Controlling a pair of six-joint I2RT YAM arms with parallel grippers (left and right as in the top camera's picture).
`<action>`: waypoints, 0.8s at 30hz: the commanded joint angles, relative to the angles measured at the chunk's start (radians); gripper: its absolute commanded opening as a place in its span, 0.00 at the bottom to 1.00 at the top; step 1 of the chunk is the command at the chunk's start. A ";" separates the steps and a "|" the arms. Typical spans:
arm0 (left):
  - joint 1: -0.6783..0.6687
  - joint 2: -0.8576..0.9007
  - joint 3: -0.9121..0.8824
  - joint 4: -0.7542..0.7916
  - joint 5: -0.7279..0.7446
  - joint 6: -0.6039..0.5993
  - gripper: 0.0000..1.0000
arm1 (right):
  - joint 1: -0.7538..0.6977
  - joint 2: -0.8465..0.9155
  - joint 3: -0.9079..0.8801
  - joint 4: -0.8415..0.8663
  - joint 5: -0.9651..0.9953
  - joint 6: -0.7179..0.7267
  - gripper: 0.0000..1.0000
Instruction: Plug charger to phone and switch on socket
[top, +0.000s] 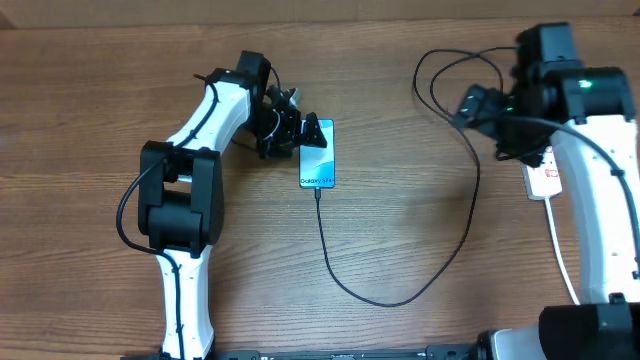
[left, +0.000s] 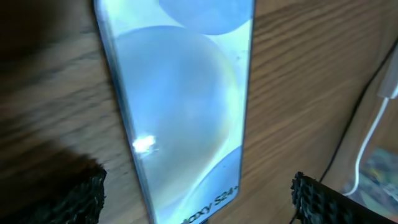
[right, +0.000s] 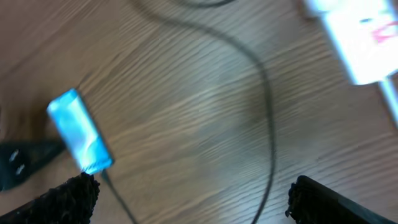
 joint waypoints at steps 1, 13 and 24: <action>0.055 -0.056 0.029 -0.018 -0.178 0.001 1.00 | -0.138 0.050 0.004 0.007 0.037 -0.043 1.00; 0.173 -0.506 0.061 0.050 -0.395 0.001 1.00 | -0.367 0.119 0.003 0.148 0.203 -0.107 1.00; 0.177 -0.537 0.059 0.043 -0.426 0.001 1.00 | -0.567 0.287 0.003 0.246 0.179 -0.283 1.00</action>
